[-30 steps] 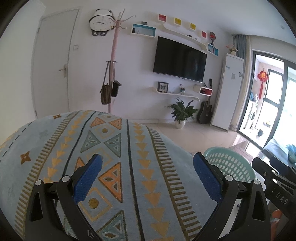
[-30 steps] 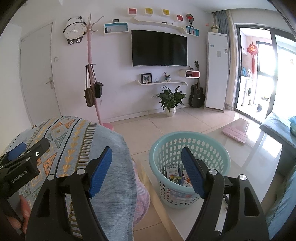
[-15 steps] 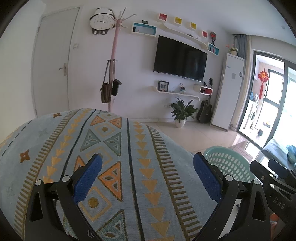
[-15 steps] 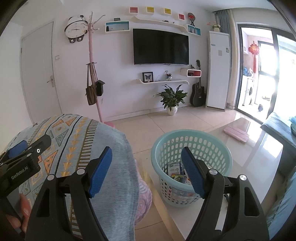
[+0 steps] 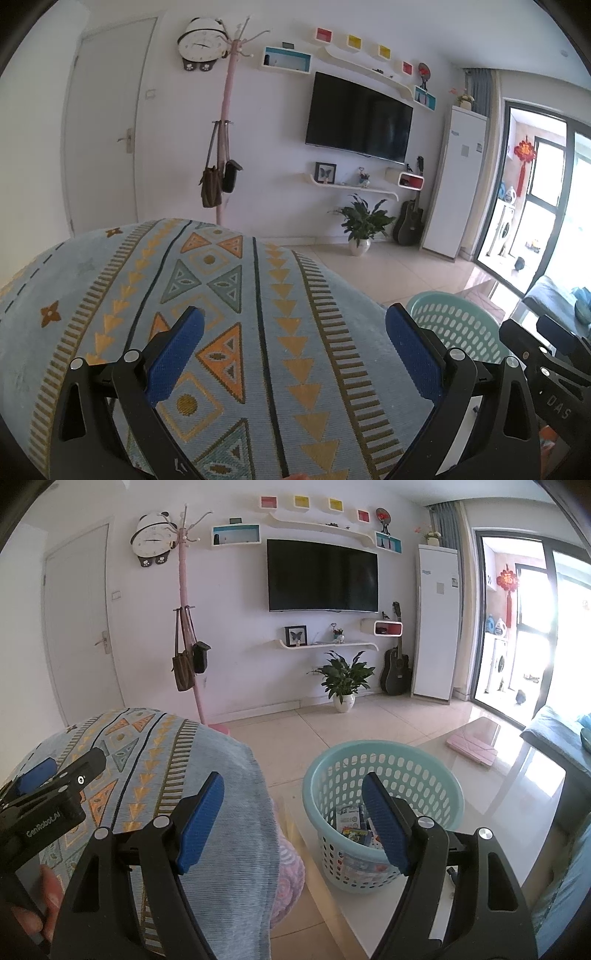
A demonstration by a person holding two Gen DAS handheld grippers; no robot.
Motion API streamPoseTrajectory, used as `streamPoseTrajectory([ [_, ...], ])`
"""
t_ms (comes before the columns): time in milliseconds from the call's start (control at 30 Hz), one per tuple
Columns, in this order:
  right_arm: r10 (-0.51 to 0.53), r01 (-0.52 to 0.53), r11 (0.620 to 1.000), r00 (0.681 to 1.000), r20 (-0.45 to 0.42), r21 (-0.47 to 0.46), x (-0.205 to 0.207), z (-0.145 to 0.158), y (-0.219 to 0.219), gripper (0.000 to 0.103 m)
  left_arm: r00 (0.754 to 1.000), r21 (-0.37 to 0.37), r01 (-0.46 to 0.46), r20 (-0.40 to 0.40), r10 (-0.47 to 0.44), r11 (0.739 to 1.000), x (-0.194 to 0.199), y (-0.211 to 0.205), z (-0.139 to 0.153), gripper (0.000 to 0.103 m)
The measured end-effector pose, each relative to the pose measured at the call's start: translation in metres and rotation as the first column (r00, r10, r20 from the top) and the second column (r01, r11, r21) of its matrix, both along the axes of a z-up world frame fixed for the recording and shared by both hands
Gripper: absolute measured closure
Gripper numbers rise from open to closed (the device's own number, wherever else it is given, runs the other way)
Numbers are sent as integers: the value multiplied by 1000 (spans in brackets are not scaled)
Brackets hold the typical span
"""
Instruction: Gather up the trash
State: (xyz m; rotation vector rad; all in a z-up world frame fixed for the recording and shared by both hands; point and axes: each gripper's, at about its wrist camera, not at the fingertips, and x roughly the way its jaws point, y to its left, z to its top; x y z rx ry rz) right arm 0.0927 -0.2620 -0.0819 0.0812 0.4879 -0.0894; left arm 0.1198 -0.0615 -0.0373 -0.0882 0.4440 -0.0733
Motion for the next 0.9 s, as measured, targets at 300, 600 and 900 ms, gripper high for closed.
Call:
streamPoseTrajectory([
  [300, 0, 0, 1000, 1000, -8, 3, 2, -2, 2, 30, 1000, 20, -2, 21, 1, 1000, -4, -2, 0, 7],
  [600, 6, -6, 1000, 1000, -9, 24, 1, -3, 0, 30, 997, 50, -47, 62, 44, 998, -9, -1, 3, 8],
  [900, 1, -1, 1000, 1000, -6, 24, 0, 0, -1, 30, 999, 53, -32, 43, 30, 998, -9, -3, 4, 8],
])
